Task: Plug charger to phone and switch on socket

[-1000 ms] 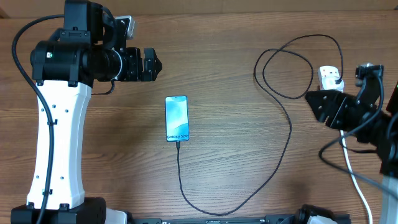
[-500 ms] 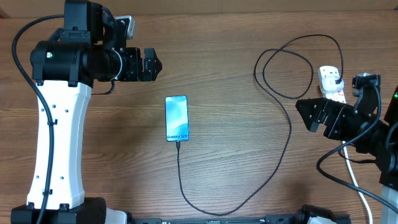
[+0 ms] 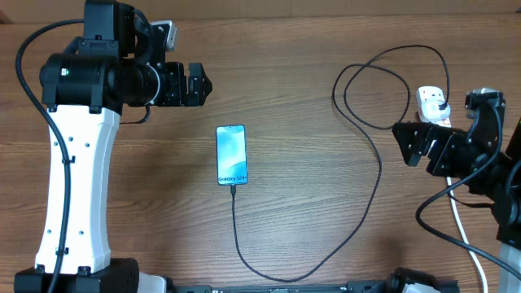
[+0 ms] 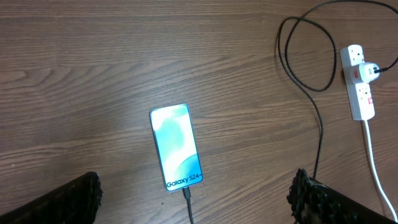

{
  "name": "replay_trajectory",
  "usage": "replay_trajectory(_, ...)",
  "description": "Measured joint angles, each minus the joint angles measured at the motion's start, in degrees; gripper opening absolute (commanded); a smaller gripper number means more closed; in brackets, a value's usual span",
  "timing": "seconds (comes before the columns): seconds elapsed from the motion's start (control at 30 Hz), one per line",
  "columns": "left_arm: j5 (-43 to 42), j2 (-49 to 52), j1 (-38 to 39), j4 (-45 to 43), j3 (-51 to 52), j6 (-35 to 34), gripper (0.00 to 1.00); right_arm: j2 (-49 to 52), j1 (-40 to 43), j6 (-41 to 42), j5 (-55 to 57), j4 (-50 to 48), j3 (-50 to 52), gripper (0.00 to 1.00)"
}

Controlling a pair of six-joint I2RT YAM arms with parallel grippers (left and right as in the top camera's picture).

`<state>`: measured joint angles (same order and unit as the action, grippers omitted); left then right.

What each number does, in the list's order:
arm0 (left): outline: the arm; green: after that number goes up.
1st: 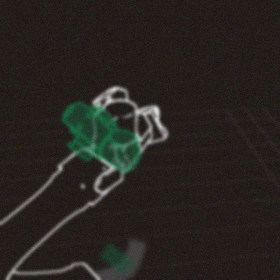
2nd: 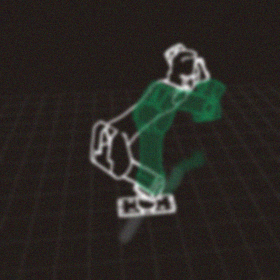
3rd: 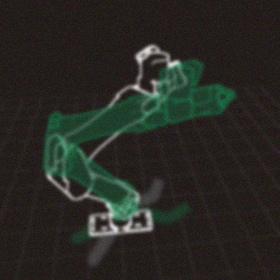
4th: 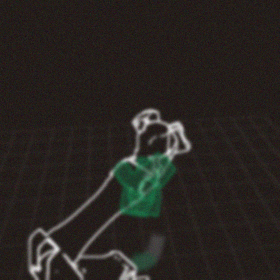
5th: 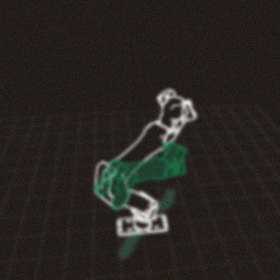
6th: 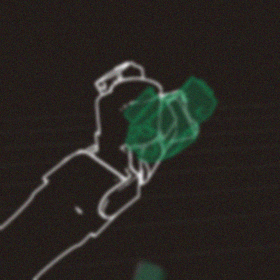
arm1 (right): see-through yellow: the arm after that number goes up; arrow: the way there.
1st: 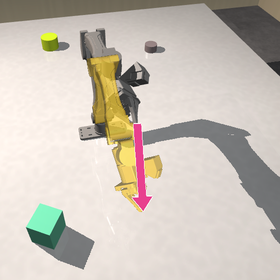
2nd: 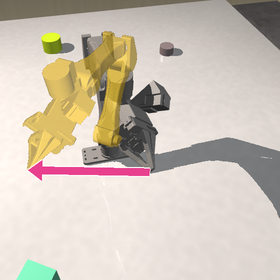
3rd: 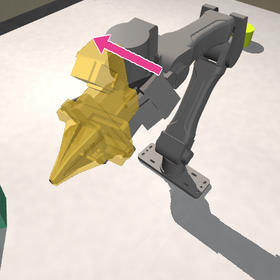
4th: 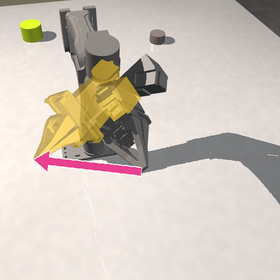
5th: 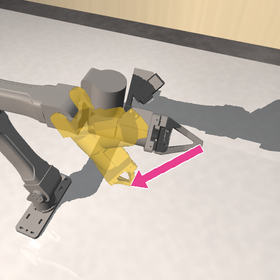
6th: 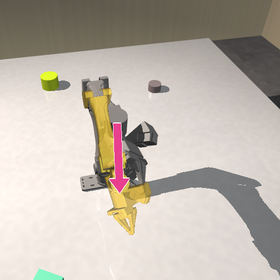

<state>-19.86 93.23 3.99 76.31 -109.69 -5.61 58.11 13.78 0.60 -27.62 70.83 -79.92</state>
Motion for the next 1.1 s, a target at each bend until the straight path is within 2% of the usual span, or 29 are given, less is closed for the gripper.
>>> replay_trajectory(0.17, 0.0, 0.0, 0.0, 0.0, 0.0, 0.0, 1.0, -3.3, -1.4, -2.1, 1.3, -8.0, 3.5, 1.0)
replay_trajectory(0.4, 0.2, 0.0, 0.0, 0.0, 0.0, 0.0, 0.99, -15.1, -10.6, -3.5, 7.6, -29.7, 18.3, 1.0)
replay_trajectory(0.6, 0.2, 0.0, 0.0, 0.0, 0.0, 0.0, 1.0, -24.2, -12.3, -3.8, 10.0, -45.0, 33.0, 1.0)
replay_trajectory(0.77, 0.2, 0.0, 0.0, 0.0, 0.0, 0.0, 1.0, -31.7, -12.4, -3.8, 10.5, -54.8, 44.8, 1.0)
replay_trajectory(1.1, 0.2, 0.0, 0.0, 0.0, 0.0, 0.0, 0.99, -46.8, -12.4, -3.8, 11.8, -67.5, 63.9, 1.0)
